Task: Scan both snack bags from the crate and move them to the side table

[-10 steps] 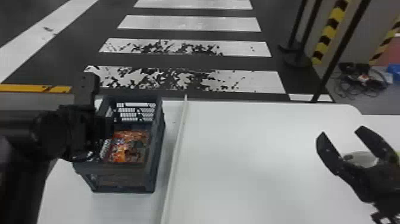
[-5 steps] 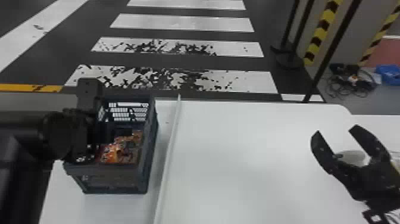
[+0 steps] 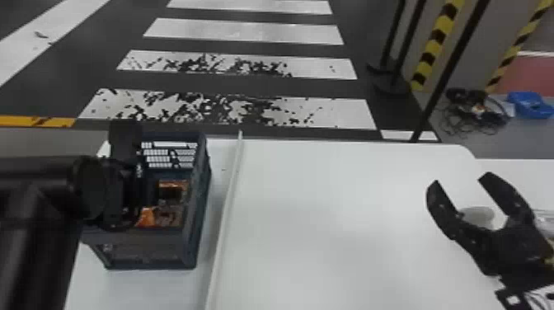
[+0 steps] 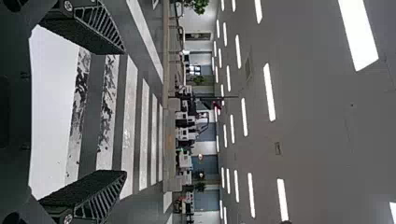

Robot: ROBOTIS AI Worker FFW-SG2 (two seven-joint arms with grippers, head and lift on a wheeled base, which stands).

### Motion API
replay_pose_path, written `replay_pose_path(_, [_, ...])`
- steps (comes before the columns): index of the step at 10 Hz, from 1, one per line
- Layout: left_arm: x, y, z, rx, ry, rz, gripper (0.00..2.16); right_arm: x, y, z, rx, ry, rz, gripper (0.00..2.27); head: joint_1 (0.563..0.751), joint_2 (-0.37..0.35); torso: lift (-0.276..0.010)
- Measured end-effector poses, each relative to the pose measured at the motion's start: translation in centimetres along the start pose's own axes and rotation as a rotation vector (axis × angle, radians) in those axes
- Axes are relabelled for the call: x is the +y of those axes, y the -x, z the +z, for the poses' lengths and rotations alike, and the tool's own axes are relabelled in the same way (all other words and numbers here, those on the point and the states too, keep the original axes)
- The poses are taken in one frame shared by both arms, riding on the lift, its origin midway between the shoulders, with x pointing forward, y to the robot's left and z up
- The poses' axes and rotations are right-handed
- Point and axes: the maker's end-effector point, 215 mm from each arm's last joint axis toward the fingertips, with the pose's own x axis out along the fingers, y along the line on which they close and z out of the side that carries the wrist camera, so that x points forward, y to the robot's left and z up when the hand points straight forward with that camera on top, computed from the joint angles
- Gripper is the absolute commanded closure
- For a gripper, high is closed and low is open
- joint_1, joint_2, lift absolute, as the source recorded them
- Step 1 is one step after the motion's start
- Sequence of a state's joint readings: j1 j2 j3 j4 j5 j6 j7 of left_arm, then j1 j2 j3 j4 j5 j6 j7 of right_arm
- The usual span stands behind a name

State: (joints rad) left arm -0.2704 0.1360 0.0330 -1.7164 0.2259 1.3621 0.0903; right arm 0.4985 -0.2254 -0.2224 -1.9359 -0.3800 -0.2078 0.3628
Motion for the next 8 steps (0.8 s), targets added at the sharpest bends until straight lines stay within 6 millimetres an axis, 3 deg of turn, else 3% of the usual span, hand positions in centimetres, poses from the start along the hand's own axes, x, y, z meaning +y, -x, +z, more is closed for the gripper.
replay_pose_path(3, [0.6, -1.0, 0.0, 0.014, 0.006, 0.001, 0.43, -0.4, 0.4, 0.3, -0.028, 0.006, -0.001, 0.08, 0.695, -0.041, -0.095])
replay_pose_path(5, [1.0, -1.5, -0.9, 0.024, 0.01, 0.009, 0.28, -0.4, -0.3, 0.4, -0.033, 0.006, 0.006, 0.08, 0.695, -0.036, -0.095])
replay_pose_path(8, [1.7, -2.4, -1.7, 0.048, 0.015, 0.025, 0.28, -0.5, -1.1, 0.4, -0.041, 0.003, 0.025, 0.08, 0.695, -0.025, -0.095])
